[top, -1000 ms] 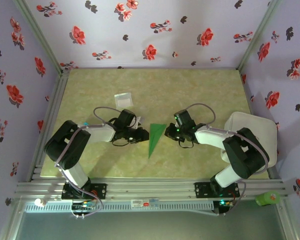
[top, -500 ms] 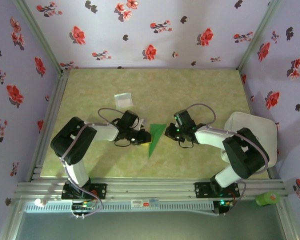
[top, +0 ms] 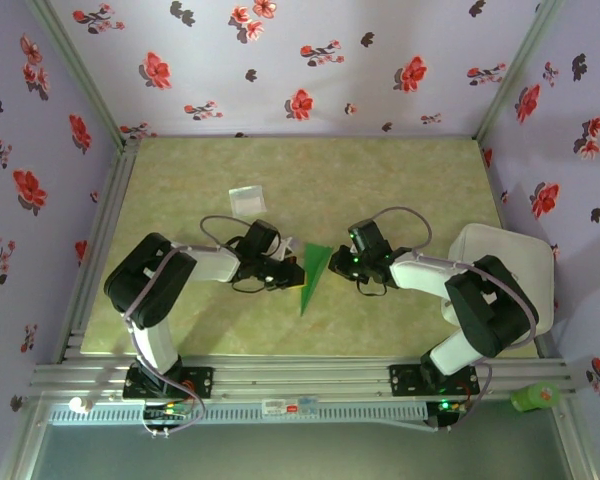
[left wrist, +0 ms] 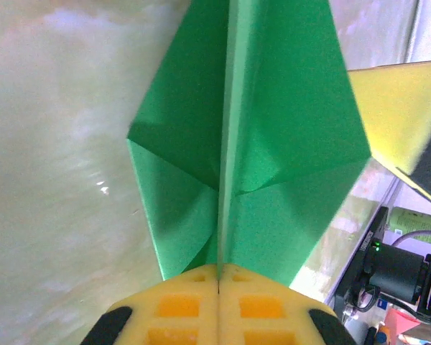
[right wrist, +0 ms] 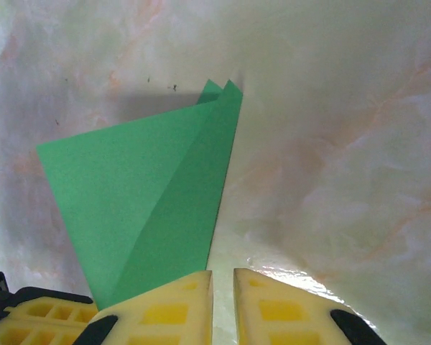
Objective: Fold a paper plane with a square sheet of paper (pick it up from the middle)
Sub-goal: Turn over a paper plane at the center of the table.
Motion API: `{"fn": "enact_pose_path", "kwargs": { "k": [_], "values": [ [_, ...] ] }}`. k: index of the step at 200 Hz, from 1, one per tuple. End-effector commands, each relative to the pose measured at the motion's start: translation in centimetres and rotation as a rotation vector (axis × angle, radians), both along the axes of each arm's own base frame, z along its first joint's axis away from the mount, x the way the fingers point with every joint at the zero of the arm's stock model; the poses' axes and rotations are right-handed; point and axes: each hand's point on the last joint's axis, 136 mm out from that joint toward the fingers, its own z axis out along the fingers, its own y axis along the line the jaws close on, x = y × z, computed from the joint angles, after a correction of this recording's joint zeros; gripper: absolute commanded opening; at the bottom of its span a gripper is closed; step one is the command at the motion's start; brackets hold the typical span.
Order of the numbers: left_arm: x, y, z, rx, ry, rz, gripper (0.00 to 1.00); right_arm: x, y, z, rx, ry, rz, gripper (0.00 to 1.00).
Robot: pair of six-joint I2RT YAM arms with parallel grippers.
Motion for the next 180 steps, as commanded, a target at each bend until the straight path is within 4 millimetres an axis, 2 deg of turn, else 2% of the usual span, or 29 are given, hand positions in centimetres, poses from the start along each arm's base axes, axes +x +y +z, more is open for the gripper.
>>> {"fn": "enact_pose_path", "kwargs": {
  "k": [1, 22, 53, 81, 127, 147, 180],
  "values": [
    [0.8, -0.9, 3.4, -0.056, -0.098, -0.021, 0.0, 0.2, 0.1, 1.3, 0.035, -0.025, -0.016, 0.18],
    [1.5, 0.6, 3.8, 0.041, -0.169, 0.015, 0.0, 0.4, 0.2, 3.1, 0.076, -0.067, -0.033, 0.25],
    [2.4, 3.4, 3.3, 0.235, -0.246, 0.07, 0.0, 1.0, 2.1, 6.1, 0.206, -0.126, -0.002, 0.37],
    [2.3, 3.7, 2.9, 0.292, -0.248, 0.056, 0.0, 1.2, 4.2, 6.5, 0.273, -0.092, 0.054, 0.41],
    [2.0, 3.5, 2.0, 0.357, -0.247, 0.038, 0.0, 0.9, 7.3, 4.7, 0.278, -0.036, 0.107, 0.41],
    [1.7, 3.3, 1.7, 0.363, -0.243, 0.029, 0.0, 0.7, 7.4, 2.8, 0.225, 0.017, 0.101, 0.41],
    [1.6, 3.3, 1.5, 0.372, -0.237, 0.024, 0.0, 0.7, 6.6, 0.8, 0.164, 0.048, 0.067, 0.33]
  ]
}}
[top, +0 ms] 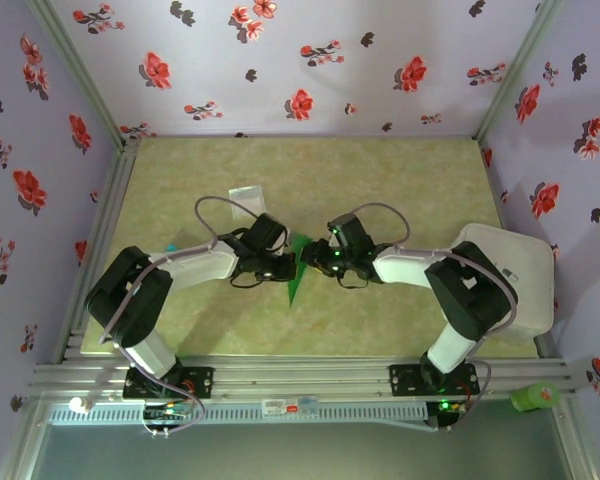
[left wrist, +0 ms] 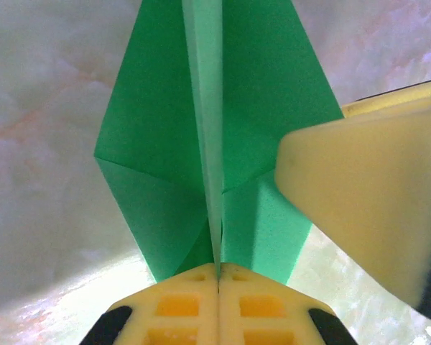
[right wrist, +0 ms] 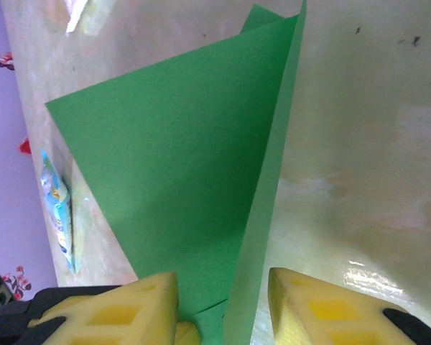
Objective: Fold a paper plane with a square sheet of paper (pick it up from the middle)
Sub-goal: Turn over a paper plane at the center of the table.
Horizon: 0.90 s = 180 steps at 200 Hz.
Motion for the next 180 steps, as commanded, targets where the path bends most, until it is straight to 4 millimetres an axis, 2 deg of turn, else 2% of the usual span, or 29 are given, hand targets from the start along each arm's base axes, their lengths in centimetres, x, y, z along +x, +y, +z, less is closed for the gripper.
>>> {"fn": "enact_pose_path", "kwargs": {
  "k": [1, 36, 67, 96, 131, 158, 180],
  "values": [
    [0.0, 0.0, -0.2, 0.037, -0.006, -0.019, 0.0, 0.2, -0.5, -1.0, -0.048, 0.023, -0.029, 0.33],
    [-0.1, 0.1, -0.5, 0.048, 0.001, -0.021, 0.0, -0.3, -1.1, -2.6, -0.077, 0.057, -0.046, 0.19],
    [-0.1, 0.0, -0.8, 0.053, 0.009, -0.023, 0.01, -0.2, -0.4, -2.2, -0.019, 0.05, -0.045, 0.14],
    [-0.2, -0.1, -0.7, 0.045, 0.015, -0.027, 0.12, 0.0, -0.2, -2.2, -0.006, 0.05, -0.049, 0.07],
    [0.2, -0.6, 1.4, -0.005, -0.028, -0.02, 0.26, -0.1, -0.3, -2.5, -0.009, 0.06, -0.053, 0.03],
    [0.5, -0.5, 2.4, -0.022, -0.057, -0.005, 0.3, -0.1, -0.3, -2.5, -0.01, 0.059, -0.055, 0.03],
    [0.9, 0.4, 2.8, -0.002, -0.086, 0.031, 0.31, 0.0, -0.2, -2.4, -0.008, 0.059, -0.057, 0.02]
  ]
}}
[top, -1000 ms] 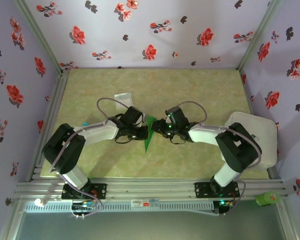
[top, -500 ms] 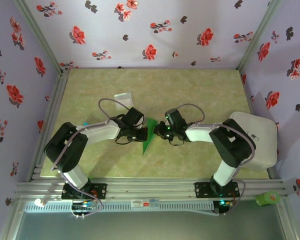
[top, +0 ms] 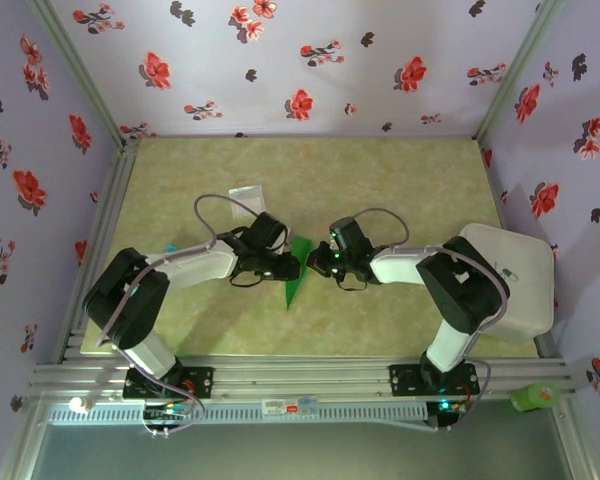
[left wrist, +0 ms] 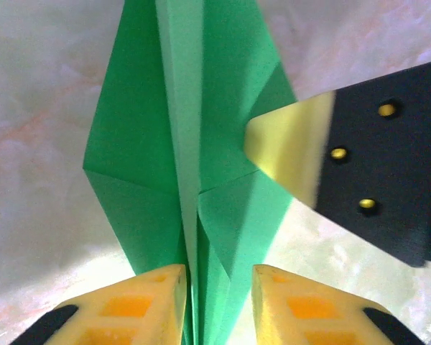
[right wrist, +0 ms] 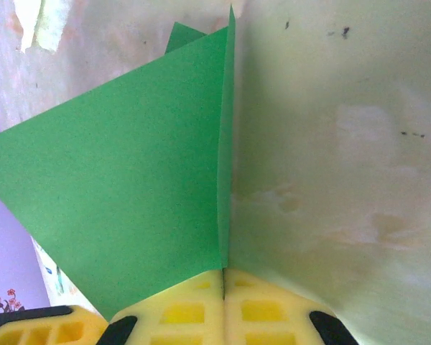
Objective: Fold a paper plane with a square sheet of paper (pick it up from the middle)
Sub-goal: Turn over a paper plane at the center of the table, then move a paper plane to the center of the table.
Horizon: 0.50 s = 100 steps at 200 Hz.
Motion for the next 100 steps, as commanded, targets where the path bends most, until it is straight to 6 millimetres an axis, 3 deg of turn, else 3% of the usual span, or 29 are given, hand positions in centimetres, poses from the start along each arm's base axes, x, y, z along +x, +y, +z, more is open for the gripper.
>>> {"fn": "enact_pose_path", "kwargs": {
  "k": [1, 27, 100],
  "values": [
    [0.9, 0.3, 1.9, -0.008, -0.067, 0.036, 0.31, -0.1, 0.2, -0.5, 0.008, 0.012, -0.004, 0.02],
    [1.0, 1.1, 2.3, -0.017, -0.095, 0.067, 0.41, -0.2, 0.2, -0.5, 0.008, 0.013, -0.004, 0.02],
    [0.1, -0.5, 1.0, -0.074, 0.023, 0.009, 0.44, -0.1, 0.4, -0.5, 0.009, 0.019, 0.003, 0.02]
  ]
}}
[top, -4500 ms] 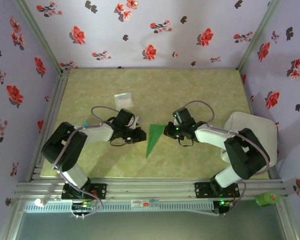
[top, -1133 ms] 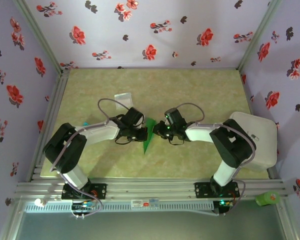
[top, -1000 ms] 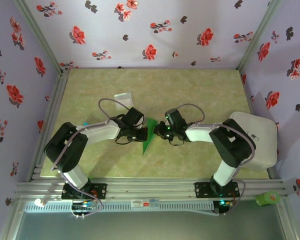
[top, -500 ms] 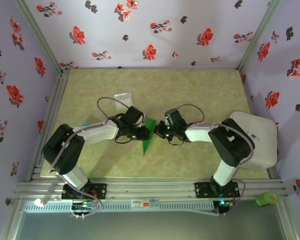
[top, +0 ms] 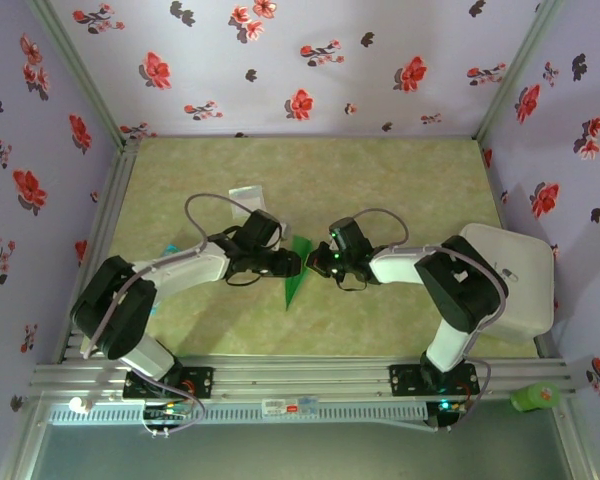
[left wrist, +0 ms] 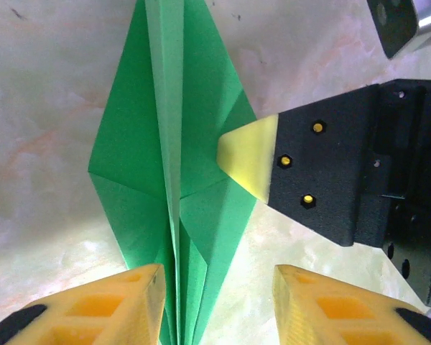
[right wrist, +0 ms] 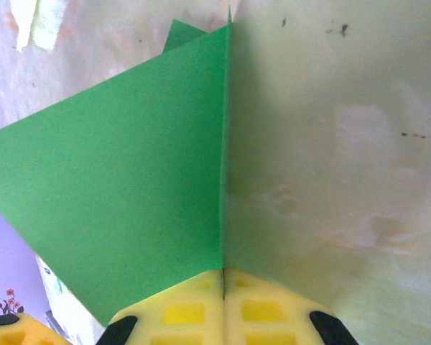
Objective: Fold a paper plane with a square sheet of paper (pick it up from the middle)
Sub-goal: Move a paper plane to the center of the table.
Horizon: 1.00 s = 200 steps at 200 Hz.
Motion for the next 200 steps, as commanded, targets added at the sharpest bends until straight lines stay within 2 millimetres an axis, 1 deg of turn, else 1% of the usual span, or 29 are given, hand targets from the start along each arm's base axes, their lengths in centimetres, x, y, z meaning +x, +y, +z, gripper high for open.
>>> {"fn": "enact_pose_path", "kwargs": {
  "k": [1, 31, 97, 113, 137, 168, 182, 200],
  "values": [
    [-0.1, -0.6, -0.6, -0.017, 0.043, -0.011, 0.44, 0.0, 0.3, -0.2, 0.01, 0.012, 0.0, 0.02],
    [-0.1, -0.2, -1.7, 0.025, 0.07, -0.008, 0.45, -0.1, 0.3, -0.2, 0.009, 0.012, -0.001, 0.02],
    [-0.3, 0.1, -2.7, 0.053, 0.08, -0.004, 0.45, -0.1, 0.3, 0.0, 0.013, 0.007, 0.0, 0.02],
    [-0.4, -0.3, -2.5, 0.038, 0.072, -0.015, 0.45, 0.0, 0.4, 0.0, 0.014, 0.008, 0.0, 0.02],
    [-0.1, -0.5, -1.2, 0.016, 0.03, -0.014, 0.46, 0.0, 0.4, 0.0, 0.014, 0.009, 0.001, 0.02],
    [0.5, 0.2, 0.0, 0.02, -0.032, 0.027, 0.47, 0.1, 0.4, 0.2, 0.012, 0.006, 0.0, 0.02],
    [0.5, 0.6, 0.0, 0.03, -0.038, 0.041, 0.48, 0.1, 0.3, 0.1, 0.008, 0.006, 0.001, 0.02],
    [0.4, 0.5, -0.2, 0.024, -0.034, 0.038, 0.49, 0.1, 0.3, 0.3, 0.005, 0.003, 0.004, 0.02]
  ]
}}
